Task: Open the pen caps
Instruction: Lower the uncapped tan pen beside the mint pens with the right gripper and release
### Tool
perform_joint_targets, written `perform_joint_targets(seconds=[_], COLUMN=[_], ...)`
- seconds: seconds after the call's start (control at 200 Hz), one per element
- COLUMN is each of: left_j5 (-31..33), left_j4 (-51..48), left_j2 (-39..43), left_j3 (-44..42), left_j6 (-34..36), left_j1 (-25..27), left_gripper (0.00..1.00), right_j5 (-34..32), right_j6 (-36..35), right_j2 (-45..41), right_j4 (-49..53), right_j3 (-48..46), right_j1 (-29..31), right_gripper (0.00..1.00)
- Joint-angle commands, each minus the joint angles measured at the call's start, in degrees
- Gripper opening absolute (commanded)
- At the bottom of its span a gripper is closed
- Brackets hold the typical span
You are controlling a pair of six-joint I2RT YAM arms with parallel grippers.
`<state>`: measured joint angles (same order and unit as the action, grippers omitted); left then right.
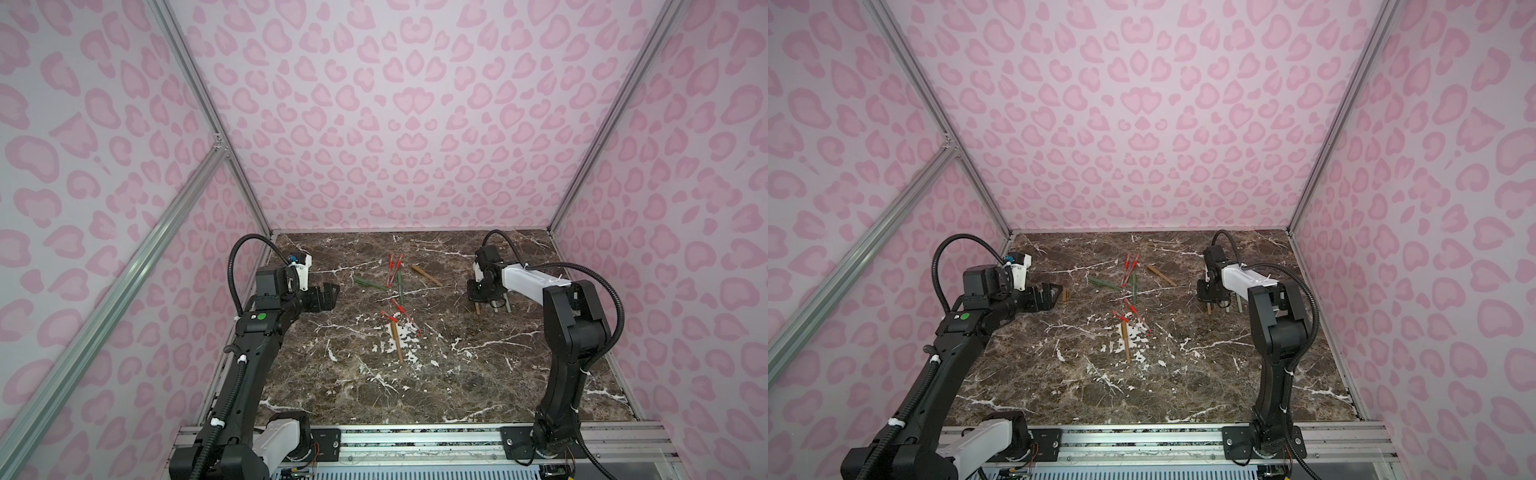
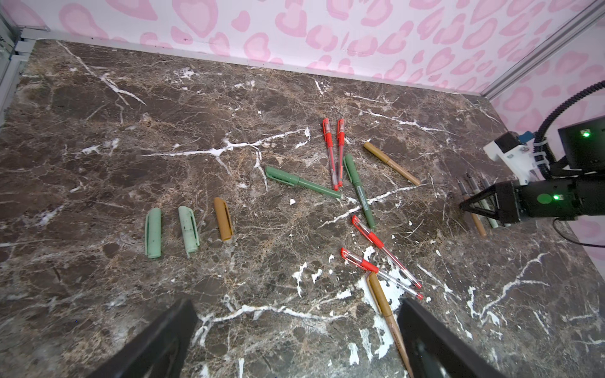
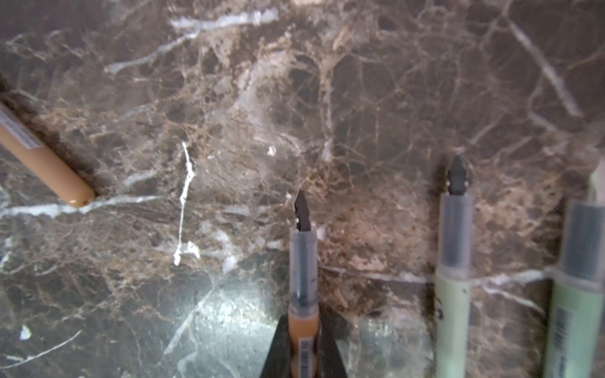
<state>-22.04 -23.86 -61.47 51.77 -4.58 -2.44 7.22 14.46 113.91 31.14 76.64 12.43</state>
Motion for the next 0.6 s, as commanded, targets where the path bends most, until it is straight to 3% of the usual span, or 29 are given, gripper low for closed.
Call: perform_joint_targets(seconds=[0.0,0.32,0.595], left_j5=[-0.5,-1.4,-1.4], left_j4=[1.3,2.1,1.9], left_j2=[0.2,0.6,0.5], left_j3=[0.7,0.1,0.1], left_j6=[-0.5,-0.7,-0.7], left_j1=[-0.4,-1.0,-1.5], left_gripper=[1.0,0.99,0.99], right_j5=[-1.7,-3.0,-3.0], right_j6=[-1.2,-2.2,-1.7], right_j2=[1.5,3.8,3.1], right_j4=[1.0,0.9,1.5], right_j3=[0.2,0.9,0.8], right_j1=[-0.3,-0.6,-0.7], right_gripper=[0.01,0.19,0.27])
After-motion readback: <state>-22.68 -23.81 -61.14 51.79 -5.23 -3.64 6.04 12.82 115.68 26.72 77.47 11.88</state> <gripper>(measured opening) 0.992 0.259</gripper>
